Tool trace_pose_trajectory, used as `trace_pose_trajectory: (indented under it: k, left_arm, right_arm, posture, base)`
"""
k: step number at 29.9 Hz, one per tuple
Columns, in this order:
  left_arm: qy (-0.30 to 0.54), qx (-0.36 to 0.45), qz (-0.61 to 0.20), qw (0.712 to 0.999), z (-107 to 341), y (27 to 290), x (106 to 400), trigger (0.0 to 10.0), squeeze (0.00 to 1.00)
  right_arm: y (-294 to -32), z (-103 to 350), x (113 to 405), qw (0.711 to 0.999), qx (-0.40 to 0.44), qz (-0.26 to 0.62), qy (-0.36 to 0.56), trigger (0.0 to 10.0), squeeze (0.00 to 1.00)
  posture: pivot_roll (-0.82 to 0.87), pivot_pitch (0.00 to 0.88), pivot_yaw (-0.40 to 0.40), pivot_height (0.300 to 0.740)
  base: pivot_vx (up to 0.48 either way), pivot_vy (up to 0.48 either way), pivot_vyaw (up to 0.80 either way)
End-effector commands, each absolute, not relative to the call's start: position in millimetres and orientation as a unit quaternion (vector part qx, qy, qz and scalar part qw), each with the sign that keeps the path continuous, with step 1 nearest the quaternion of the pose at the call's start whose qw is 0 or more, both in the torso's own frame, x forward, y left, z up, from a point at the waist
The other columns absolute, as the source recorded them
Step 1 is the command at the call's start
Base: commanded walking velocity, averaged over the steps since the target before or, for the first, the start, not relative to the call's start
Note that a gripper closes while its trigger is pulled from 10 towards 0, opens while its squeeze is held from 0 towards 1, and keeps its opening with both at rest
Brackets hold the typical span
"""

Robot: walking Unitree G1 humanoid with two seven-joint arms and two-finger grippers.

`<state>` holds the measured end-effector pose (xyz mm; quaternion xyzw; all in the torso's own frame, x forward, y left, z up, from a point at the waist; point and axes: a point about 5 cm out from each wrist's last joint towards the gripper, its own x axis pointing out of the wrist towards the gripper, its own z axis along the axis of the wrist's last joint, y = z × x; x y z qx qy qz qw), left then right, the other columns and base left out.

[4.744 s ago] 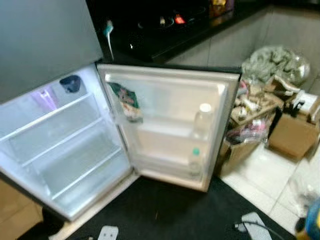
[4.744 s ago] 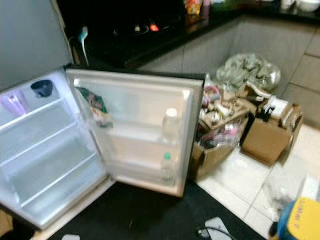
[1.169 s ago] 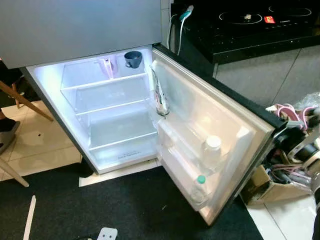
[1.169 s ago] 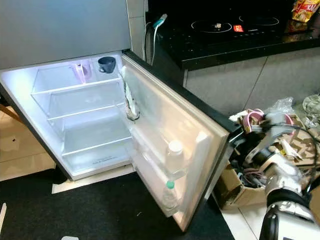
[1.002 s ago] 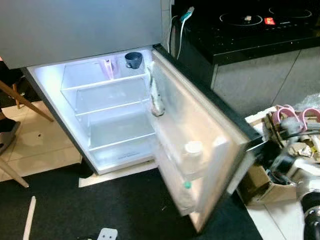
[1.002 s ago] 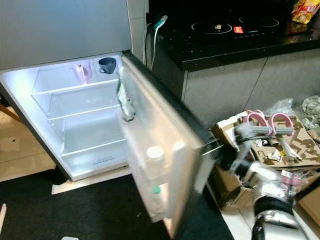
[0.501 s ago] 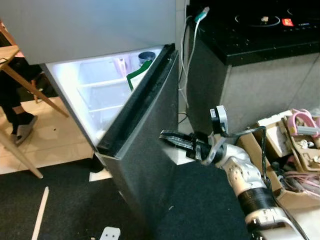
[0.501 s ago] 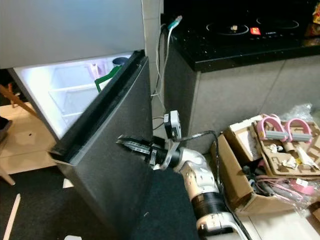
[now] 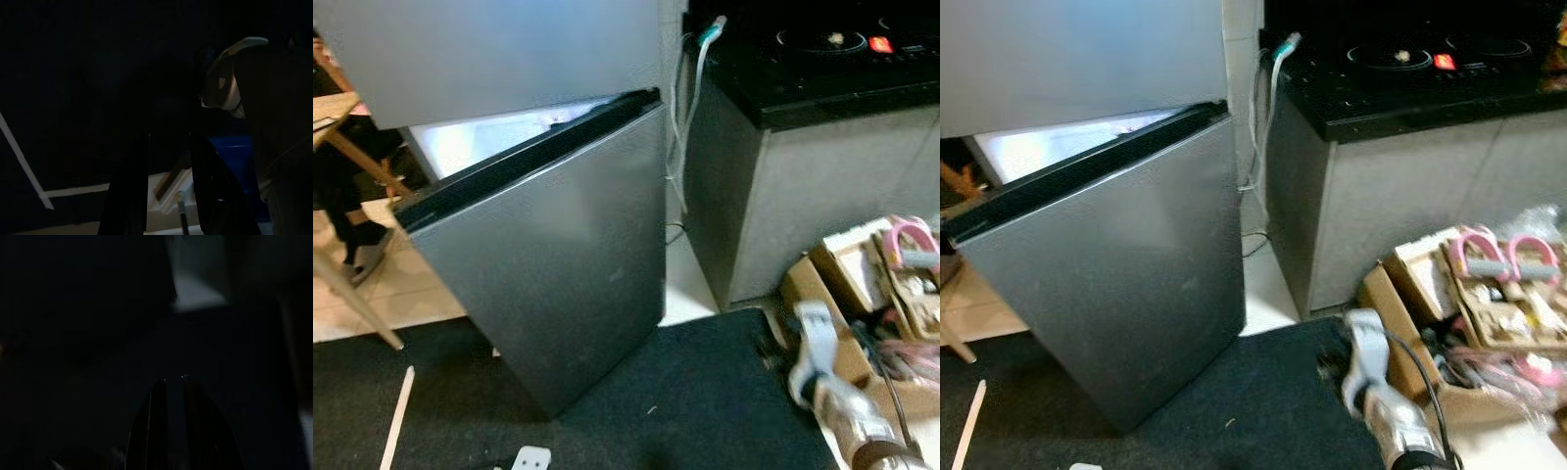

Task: Restocking fridge

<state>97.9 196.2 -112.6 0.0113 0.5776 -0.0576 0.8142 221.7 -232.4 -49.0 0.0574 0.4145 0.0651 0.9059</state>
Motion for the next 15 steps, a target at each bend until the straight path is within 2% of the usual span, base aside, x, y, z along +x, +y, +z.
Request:
trace_pose_trajectory:
  k: [1,3,4,7,15]
  left_arm:
    - [0.583,0.003,-0.06,0.811,-114.1,192.2,93.8,10.0,0.0]
    - [0.583,0.004,-0.059,0.81,-114.1,192.5,93.7,10.0,0.0]
    - [0.583,0.004,-0.059,0.81,-114.1,192.5,93.7,10.0,0.0]
    - [0.583,0.005,-0.056,0.811,-114.1,193.5,93.5,10.0,0.0]
    - [0.586,0.013,-0.064,0.808,-114.3,192.7,93.1,10.0,0.0]
  right_arm:
    - [-236.5,-59.1,206.2,0.895,0.04,0.04,0.442,10.0,0.0]
    - [-245.6,-71.1,181.5,0.878,0.033,0.0,0.478,10.0,0.0]
    - [-245.6,-71.1,181.5,0.878,0.033,0.0,0.478,10.0,0.0]
    - [-252.9,-87.3,141.5,0.845,0.014,-0.031,0.534,10.0,0.0]
    - [-255.9,-94.4,119.4,0.826,0.006,-0.047,0.562,10.0,0.0]
  posture:
    - [-0.07,0.0,0.024,0.74]
    - [-0.07,0.0,0.024,0.74]
    - [-0.07,0.0,0.024,0.74]
    - [-0.06,0.0,0.028,0.74]
    - [-0.06,0.0,0.029,0.74]
  base:
    - [0.0,0.0,0.74]
    - [0.0,0.0,0.74]
    - [0.0,0.0,0.74]
    - [0.0,0.0,0.74]
    - [0.0,0.0,0.74]
